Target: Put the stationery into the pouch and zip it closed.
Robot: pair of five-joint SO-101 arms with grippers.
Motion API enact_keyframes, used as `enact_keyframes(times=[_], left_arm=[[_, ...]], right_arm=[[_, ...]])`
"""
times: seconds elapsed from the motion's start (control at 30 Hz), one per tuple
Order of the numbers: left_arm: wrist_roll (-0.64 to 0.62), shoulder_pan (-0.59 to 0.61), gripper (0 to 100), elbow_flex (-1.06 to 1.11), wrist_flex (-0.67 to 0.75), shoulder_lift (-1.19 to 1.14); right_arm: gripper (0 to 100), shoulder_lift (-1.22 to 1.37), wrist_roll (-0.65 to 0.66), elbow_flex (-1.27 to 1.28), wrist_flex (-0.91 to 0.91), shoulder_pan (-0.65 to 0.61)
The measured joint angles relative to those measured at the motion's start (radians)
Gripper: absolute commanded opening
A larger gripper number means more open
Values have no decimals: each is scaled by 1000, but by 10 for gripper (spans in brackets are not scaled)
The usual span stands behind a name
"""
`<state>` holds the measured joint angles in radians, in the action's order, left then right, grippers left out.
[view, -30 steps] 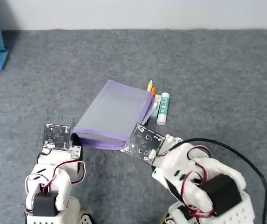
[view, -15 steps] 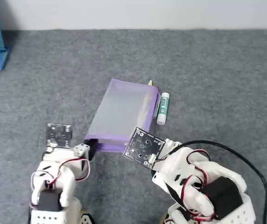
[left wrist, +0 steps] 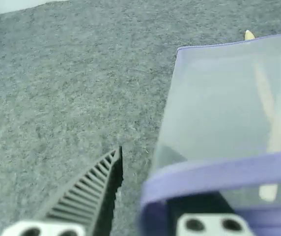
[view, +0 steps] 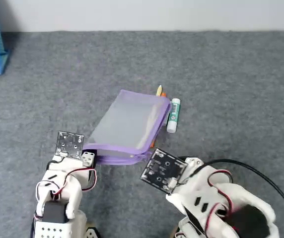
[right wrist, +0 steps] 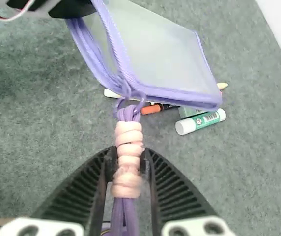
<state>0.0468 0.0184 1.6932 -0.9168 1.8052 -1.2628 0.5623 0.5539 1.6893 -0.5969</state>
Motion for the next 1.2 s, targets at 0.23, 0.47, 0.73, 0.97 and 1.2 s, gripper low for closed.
enact_keyframes(times=[0.23, 0.47, 0.73, 0.97, 1.2], left_arm=[[3, 0, 12, -110, -147, 0], [25, 8, 12, -431, -448, 0], [110, 106, 12, -505, -531, 0], [124, 135, 12, -608, -551, -114], [124, 135, 12, -937, -684, -509]], right_arm=[[9, -2, -55, 2, -2, 0], [9, 89, -115, -6, -2, 2], [80, 160, -190, -68, -3, 6], [306, 227, -295, -143, 25, 166], [306, 273, -324, -155, 32, 302]])
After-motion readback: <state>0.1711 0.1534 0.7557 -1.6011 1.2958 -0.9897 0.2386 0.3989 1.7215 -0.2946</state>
